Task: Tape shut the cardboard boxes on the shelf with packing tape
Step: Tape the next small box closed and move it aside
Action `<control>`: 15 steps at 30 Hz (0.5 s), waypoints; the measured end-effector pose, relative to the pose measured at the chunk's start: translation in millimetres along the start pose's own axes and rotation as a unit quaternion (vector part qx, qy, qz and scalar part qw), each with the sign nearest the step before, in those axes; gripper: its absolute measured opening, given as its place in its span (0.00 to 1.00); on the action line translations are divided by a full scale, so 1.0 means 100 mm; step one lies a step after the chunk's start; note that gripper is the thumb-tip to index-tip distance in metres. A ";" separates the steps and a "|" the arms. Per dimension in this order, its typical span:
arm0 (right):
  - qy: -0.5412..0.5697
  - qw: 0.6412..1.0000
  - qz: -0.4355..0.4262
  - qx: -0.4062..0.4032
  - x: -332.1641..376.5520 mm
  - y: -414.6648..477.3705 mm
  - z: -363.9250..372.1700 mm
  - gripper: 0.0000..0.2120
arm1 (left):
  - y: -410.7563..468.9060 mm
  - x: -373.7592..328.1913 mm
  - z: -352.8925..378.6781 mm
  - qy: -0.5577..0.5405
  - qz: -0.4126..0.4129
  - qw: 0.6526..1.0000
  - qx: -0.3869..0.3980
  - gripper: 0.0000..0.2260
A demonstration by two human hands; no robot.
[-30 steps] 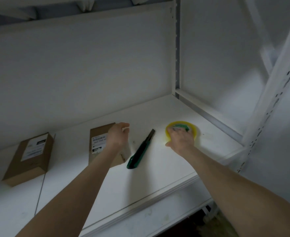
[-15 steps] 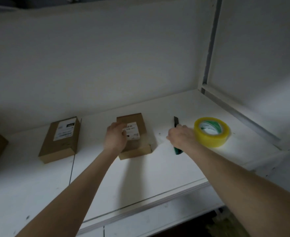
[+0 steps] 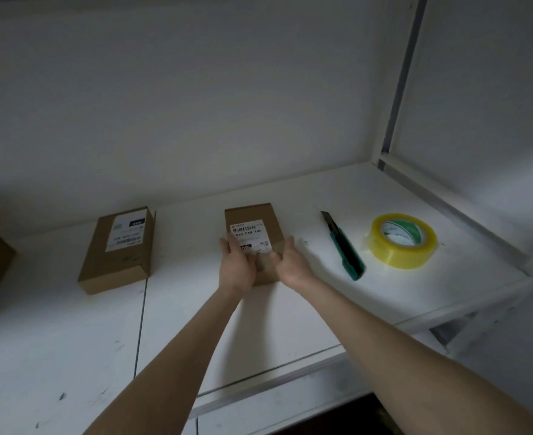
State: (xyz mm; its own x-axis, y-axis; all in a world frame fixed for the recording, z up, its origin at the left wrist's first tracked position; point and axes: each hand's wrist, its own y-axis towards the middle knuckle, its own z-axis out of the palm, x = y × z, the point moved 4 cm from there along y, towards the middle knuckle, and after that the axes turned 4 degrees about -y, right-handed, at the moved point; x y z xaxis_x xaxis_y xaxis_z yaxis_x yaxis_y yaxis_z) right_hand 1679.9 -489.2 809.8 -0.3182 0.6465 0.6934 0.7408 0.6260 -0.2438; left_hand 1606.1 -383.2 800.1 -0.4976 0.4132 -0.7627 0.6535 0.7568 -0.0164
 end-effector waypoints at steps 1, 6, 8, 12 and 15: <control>0.035 0.999 0.008 -0.001 -0.03 -0.01 0.01 0.30 | 0.00 0.03 -0.02 -0.064 -0.030 0.997 -0.011 0.22; 0.278 0.960 0.035 -0.007 -0.11 0.02 -0.02 0.18 | -0.16 -0.13 -0.18 -0.350 -0.068 0.934 0.017 0.16; 0.346 0.937 0.034 -0.015 -0.10 0.04 -0.08 0.14 | -0.18 -0.31 -0.30 -0.373 -0.026 0.927 0.020 0.18; 0.426 0.903 0.054 -0.008 -0.07 0.04 -0.21 0.12 | -0.12 -0.47 -0.44 -0.387 -0.014 0.922 -0.008 0.27; 0.319 0.947 0.025 -0.018 0.02 0.01 -0.36 0.16 | -0.10 -0.56 -0.57 -0.390 -0.017 0.919 -0.054 0.31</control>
State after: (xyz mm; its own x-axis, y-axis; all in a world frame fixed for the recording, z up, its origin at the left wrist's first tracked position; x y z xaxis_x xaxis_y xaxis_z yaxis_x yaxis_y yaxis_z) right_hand 1701.2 -503.3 835.0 0.1315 0.2732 0.9529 0.7683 0.5793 -0.2721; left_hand 1594.8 -385.3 879.4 0.0705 -0.0684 -0.9952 0.5642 0.8255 -0.0168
